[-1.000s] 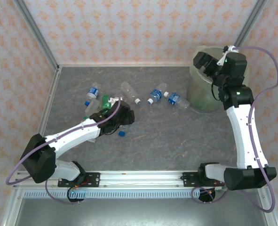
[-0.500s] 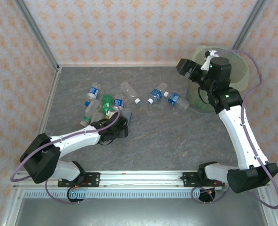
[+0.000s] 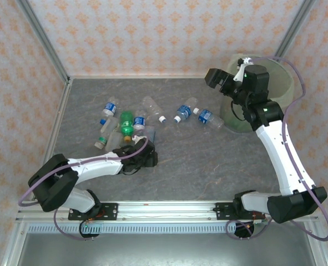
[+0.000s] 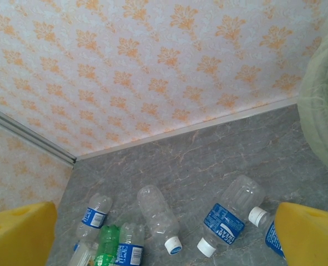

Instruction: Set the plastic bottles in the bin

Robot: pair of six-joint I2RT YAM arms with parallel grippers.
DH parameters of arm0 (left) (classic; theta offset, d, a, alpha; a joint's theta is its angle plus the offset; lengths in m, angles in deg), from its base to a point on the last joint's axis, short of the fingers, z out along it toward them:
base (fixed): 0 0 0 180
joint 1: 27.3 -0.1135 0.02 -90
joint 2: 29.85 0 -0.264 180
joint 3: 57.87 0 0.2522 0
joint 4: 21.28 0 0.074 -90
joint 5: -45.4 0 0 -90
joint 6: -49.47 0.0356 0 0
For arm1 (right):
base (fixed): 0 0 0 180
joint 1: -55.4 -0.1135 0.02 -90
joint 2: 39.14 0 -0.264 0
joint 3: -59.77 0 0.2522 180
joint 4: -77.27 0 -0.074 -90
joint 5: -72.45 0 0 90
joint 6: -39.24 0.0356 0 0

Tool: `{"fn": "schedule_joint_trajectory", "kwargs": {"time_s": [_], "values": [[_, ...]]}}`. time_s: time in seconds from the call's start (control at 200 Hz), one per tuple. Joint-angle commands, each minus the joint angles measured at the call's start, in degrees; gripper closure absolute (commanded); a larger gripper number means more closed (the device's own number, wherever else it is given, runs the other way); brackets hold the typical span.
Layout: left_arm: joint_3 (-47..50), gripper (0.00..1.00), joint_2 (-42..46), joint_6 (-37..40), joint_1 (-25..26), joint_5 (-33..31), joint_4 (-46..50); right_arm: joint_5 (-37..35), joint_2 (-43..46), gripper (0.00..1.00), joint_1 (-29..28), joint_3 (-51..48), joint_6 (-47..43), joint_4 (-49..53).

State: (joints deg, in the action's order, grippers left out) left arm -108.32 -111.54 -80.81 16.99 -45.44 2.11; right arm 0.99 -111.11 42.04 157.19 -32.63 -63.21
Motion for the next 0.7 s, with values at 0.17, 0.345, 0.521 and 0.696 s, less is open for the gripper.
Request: {"fn": "schedule_joint_trajectory", "kwargs": {"time_s": [0.17,0.345,0.521,0.696], "values": [[-1.9,0.49,-3.2,2.7,1.3,-2.7,-0.8,1.5,-0.3,0.0,-0.2,2.4,-1.4,1.1],[-3.0,0.61,-4.6,3.2,1.7,-4.1,0.5,1.8,-0.1,0.0,-0.2,1.4,-0.8,-0.1],[-3.6,0.67,-3.6,4.3,1.8,-4.6,1.4,2.0,1.0,0.0,-0.2,-0.7,0.0,-1.8],[-4.0,0.78,-1.2,4.8,1.9,-4.6,1.6,2.8,1.5,0.0,-0.3,-2.3,1.1,-2.4]]}}
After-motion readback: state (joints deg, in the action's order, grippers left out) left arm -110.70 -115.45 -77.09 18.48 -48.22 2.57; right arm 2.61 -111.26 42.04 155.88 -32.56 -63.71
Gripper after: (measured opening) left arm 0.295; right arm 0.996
